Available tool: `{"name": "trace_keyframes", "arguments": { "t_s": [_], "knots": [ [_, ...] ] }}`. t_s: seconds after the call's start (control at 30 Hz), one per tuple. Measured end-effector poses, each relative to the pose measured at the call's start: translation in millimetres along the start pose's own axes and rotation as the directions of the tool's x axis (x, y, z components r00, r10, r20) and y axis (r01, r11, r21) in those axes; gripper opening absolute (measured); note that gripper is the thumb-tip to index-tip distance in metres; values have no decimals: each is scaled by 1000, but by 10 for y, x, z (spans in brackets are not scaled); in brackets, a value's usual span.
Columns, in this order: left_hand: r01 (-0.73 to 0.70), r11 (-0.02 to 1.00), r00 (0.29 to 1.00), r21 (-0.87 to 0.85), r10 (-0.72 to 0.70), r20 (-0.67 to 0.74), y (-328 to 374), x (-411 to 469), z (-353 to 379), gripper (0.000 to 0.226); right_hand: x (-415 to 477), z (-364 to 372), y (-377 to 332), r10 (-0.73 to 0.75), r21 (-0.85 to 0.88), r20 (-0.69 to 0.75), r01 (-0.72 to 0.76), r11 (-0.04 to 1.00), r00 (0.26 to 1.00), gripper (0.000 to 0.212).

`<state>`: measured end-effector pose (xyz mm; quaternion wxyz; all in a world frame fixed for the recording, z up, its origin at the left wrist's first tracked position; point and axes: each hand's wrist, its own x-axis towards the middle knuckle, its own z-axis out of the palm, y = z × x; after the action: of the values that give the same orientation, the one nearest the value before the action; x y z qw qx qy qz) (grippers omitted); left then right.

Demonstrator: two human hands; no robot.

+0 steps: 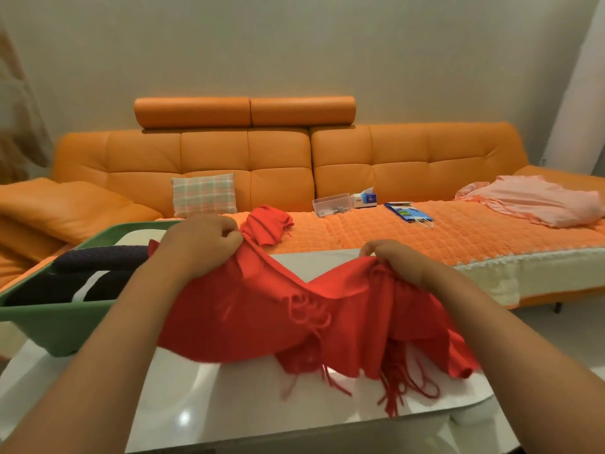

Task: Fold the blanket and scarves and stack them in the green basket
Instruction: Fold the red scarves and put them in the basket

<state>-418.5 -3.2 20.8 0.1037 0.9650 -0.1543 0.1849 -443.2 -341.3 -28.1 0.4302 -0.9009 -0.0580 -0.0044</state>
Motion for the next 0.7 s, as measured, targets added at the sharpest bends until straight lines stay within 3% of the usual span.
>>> {"name": "trace_keyframes", "arguments": {
  "t_s": [0.13, 0.27, 0.33, 0.4, 0.47, 0.57, 0.63, 0.7],
  "knots": [
    [113, 953, 991, 280, -89, -96, -73, 506, 326, 30, 464, 87, 122, 60, -209, -231, -110, 972, 971, 25],
    [202, 848, 978, 489, -148, -147, -262, 800, 972, 30, 927, 324, 368, -117, -431, -484, -120, 895, 867, 13],
    [198, 847, 979, 494, -143, -148, -347, 791, 1263, 33, 1079, 436, 476, -194, -602, -547, -222, 767, 815, 12],
    [120, 884, 993, 452, -106, -56, -380, 766, 1505, 34, 1177, 554, 580, -236, -680, -525, -236, 694, 818, 22],
    [37, 954, 992, 299, -71, 104, -339, 730, 1655, 29, 1214, 654, 623, -221, -650, -410, -114, 751, 885, 23],
    [-23, 999, 940, -41, 35, 340, -207, 643, 1700, 18, 1189, 773, 597, -176, -527, -120, 87, 846, 977, 20],
    [-62, 985, 885, -160, 129, 448, -120, 480, 1758, 31, 1136, 875, 558, -92, -537, -59, 46, 842, 994, 20],
    [-121, 987, 811, -109, 162, 563, -100, 307, 1836, 63, 1075, 986, 590, 70, -717, -54, -87, 691, 996, 42]
  ]
}}
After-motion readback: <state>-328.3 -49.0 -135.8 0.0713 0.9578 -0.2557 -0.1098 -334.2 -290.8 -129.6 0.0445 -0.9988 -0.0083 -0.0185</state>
